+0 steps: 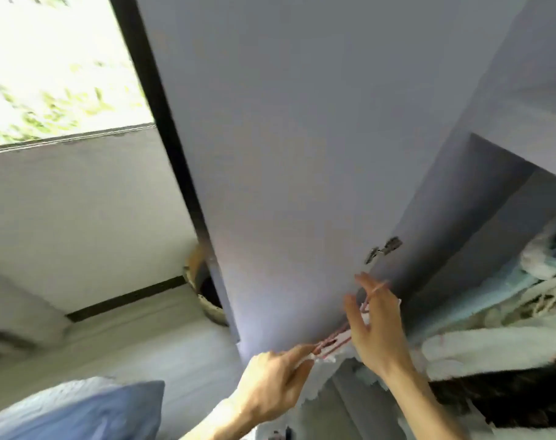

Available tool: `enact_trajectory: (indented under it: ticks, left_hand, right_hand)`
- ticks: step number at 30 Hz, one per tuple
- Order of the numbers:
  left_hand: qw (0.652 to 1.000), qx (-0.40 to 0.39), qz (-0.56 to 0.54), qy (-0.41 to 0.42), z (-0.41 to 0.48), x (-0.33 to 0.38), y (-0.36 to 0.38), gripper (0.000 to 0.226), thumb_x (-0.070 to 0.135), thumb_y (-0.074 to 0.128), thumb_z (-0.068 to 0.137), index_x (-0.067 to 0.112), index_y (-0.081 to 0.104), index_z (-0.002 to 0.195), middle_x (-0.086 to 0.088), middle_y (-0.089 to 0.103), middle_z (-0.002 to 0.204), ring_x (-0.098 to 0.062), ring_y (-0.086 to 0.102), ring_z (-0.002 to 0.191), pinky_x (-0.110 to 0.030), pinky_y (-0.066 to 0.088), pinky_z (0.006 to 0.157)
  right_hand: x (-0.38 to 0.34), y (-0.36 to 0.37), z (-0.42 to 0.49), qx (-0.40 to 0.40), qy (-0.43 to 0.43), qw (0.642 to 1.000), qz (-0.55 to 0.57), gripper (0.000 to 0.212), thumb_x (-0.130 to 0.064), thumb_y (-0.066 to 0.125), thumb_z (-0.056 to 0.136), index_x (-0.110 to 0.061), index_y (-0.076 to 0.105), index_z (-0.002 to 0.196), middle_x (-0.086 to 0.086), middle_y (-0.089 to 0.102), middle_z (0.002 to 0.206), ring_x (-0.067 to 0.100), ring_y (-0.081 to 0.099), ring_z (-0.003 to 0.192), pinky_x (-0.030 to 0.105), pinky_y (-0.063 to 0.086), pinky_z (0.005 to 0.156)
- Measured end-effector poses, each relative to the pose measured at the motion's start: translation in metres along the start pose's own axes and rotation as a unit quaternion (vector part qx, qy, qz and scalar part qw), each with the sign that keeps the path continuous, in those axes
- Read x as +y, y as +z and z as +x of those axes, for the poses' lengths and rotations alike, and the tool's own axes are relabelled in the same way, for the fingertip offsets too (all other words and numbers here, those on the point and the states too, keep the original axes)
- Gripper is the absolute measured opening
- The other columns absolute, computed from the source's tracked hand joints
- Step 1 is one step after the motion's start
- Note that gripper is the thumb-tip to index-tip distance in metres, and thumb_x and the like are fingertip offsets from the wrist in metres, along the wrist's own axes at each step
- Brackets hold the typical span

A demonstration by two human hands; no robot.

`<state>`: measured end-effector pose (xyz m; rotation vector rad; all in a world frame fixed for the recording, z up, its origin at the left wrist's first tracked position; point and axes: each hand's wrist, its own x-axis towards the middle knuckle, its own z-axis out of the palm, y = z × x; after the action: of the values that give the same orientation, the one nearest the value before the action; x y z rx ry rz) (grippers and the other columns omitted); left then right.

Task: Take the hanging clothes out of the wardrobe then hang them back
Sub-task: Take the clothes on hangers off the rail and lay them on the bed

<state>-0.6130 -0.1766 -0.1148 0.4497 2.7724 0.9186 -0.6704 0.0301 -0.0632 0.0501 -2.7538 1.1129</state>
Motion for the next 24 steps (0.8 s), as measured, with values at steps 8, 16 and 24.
enact_trajectory:
  ticks: [8,16,24]
  left_hand:
    - [0.955,0.116,0.072,-0.262,-0.186,-0.041,0.033,0.035,0.059,0.027,0.095,0.047,0.04,0.126,0.007,0.069,0.105,-0.023,0.065,0.093,-0.037,0.051,0.075]
    - [0.824,0.269,0.005,-0.498,-0.348,-0.02,0.066,0.03,0.047,0.038,0.094,0.038,0.061,0.112,0.008,0.054,0.098,-0.017,0.057,0.096,-0.034,0.049,0.088]
    - [0.668,0.42,-0.042,-0.613,-0.451,0.035,0.058,0.042,0.064,0.051,0.088,0.024,0.049,0.076,0.012,0.054,0.062,-0.014,0.052,0.067,-0.031,0.045,0.064]
  right_hand:
    - [-0.062,0.1,-0.074,-0.293,-0.148,0.944,0.02,0.072,-0.066,0.008,0.094,-0.022,0.058,0.066,-0.01,0.061,0.066,0.005,0.058,0.067,0.022,0.039,0.062]
    - [-0.15,0.156,-0.198,-0.418,-0.377,0.826,0.003,0.064,-0.059,0.01,0.096,-0.018,0.055,0.075,0.003,0.065,0.074,0.031,0.062,0.078,0.041,0.046,0.07]
    - [-0.258,0.16,-0.289,-0.471,-0.481,0.733,0.098,0.058,-0.06,0.014,0.099,-0.024,0.051,0.073,-0.011,0.058,0.066,0.016,0.058,0.07,0.036,0.042,0.065]
